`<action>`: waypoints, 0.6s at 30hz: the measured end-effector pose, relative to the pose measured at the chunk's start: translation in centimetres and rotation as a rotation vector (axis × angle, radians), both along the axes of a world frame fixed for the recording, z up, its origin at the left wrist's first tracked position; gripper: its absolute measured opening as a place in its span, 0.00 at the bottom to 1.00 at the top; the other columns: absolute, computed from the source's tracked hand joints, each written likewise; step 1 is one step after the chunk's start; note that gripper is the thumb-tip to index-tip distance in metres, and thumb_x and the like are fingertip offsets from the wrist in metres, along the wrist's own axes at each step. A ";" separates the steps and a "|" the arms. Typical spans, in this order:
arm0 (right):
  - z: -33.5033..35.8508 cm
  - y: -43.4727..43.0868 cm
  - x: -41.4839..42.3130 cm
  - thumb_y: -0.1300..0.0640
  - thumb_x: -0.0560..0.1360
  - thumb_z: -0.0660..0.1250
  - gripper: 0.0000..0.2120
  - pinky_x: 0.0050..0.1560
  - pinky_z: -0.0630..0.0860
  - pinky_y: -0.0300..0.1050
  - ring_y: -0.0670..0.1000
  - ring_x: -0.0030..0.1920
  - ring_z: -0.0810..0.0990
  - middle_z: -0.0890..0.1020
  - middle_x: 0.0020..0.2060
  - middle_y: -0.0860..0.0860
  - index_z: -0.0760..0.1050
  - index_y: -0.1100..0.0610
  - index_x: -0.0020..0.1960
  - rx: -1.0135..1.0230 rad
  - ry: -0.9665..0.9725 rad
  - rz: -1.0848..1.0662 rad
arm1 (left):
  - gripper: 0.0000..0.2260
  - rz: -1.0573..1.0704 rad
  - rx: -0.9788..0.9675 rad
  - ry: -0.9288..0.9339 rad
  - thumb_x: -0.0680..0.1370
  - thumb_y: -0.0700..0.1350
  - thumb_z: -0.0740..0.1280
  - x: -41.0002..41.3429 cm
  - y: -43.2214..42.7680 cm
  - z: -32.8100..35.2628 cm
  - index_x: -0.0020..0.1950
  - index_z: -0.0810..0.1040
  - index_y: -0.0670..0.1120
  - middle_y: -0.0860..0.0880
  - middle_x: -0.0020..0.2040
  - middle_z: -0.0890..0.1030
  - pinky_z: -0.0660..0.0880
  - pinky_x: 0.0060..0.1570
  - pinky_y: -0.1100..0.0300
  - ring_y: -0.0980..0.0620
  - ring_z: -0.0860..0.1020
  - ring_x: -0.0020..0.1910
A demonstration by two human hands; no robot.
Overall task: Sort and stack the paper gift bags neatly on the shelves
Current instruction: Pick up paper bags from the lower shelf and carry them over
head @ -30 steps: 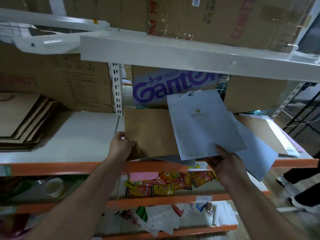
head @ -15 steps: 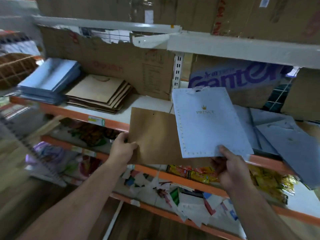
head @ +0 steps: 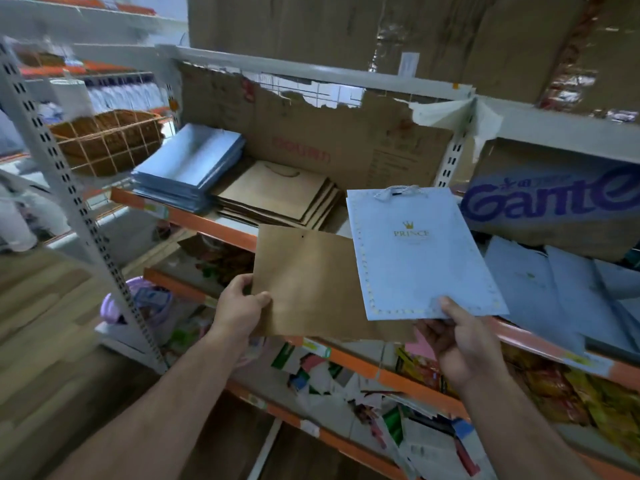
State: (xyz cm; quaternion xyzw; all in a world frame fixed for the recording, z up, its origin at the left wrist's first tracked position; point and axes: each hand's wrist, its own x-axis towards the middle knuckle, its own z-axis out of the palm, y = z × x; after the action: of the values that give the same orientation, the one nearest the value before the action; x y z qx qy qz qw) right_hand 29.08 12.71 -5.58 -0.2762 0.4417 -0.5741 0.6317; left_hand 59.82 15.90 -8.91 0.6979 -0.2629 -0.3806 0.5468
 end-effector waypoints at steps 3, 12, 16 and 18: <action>-0.2 -1.0 5.6 0.62 0.81 0.62 0.08 0.34 0.82 0.43 0.50 0.37 0.84 0.87 0.42 0.50 0.78 0.52 0.55 0.012 -0.015 -0.031 | 0.14 -0.033 0.009 -0.011 0.79 0.41 0.69 6.0 -1.4 0.5 0.63 0.76 0.52 0.49 0.56 0.81 0.75 0.48 0.51 0.48 0.78 0.53; -0.7 -4.2 18.0 0.62 0.81 0.62 0.10 0.43 0.80 0.50 0.48 0.34 0.84 0.87 0.43 0.49 0.78 0.52 0.59 0.018 -0.047 -0.072 | 0.12 -0.069 0.024 -0.018 0.78 0.38 0.68 18.5 -5.9 1.7 0.59 0.78 0.49 0.47 0.54 0.83 0.80 0.53 0.43 0.44 0.81 0.52; -0.7 -6.6 20.6 0.62 0.81 0.62 0.10 0.37 0.81 0.45 0.48 0.35 0.84 0.87 0.44 0.50 0.78 0.52 0.58 0.011 -0.052 -0.085 | 0.13 -0.069 0.020 -0.026 0.77 0.38 0.69 20.8 -9.0 1.4 0.59 0.78 0.50 0.47 0.54 0.83 0.78 0.55 0.43 0.44 0.80 0.52; -0.8 -7.9 21.6 0.63 0.81 0.62 0.12 0.36 0.82 0.42 0.49 0.38 0.85 0.87 0.48 0.51 0.78 0.53 0.60 0.001 -0.075 -0.094 | 0.14 -0.075 0.016 -0.023 0.77 0.38 0.69 21.5 -10.7 1.4 0.61 0.78 0.48 0.46 0.55 0.82 0.78 0.56 0.45 0.44 0.80 0.54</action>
State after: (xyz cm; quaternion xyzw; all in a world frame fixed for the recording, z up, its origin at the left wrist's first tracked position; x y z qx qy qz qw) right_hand 50.65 4.85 -6.41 -0.2330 0.4306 -0.6128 0.6202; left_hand 81.29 5.17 -7.47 0.6963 -0.2919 -0.3949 0.5235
